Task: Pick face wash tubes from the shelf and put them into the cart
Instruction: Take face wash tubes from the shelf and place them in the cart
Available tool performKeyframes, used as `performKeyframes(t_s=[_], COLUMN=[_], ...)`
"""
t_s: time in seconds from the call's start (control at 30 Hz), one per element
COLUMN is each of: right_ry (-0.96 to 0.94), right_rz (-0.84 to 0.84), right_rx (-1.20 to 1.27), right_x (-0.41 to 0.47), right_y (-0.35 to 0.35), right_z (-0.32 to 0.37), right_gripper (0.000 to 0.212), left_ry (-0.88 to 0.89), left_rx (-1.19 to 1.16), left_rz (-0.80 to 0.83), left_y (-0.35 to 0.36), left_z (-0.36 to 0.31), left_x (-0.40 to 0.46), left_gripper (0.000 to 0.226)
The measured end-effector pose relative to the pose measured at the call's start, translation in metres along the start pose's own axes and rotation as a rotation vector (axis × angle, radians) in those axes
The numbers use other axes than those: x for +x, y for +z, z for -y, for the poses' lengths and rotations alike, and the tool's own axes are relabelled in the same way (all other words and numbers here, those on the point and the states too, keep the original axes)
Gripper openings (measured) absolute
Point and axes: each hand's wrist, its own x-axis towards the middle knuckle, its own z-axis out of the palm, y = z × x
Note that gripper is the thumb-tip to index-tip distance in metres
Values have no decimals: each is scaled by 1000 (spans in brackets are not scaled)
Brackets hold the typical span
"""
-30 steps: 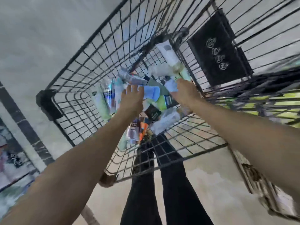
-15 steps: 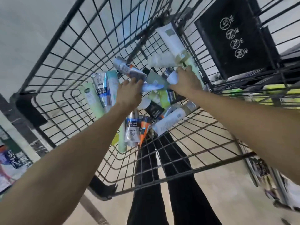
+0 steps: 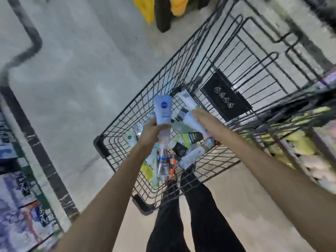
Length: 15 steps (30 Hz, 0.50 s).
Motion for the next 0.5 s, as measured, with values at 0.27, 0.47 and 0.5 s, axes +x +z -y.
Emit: performKeyframes(t_s=[0.27, 0.47, 0.5], right_ry=[-188, -315, -325], right_rz=[-155, -355, -391], right_rx=[177, 375, 409], right_x=[-154, -254, -268], right_y=[-41, -61, -63], right_z=[54, 50, 46], right_gripper=[46, 42, 41], left_ry=[159, 235, 243], left_rx=[-28, 11, 8], left_rz=[81, 189, 209], left_y=[4, 26, 33], left_z=[-61, -87, -92], left_x=[-109, -171, -180], left_gripper=[35, 33, 32])
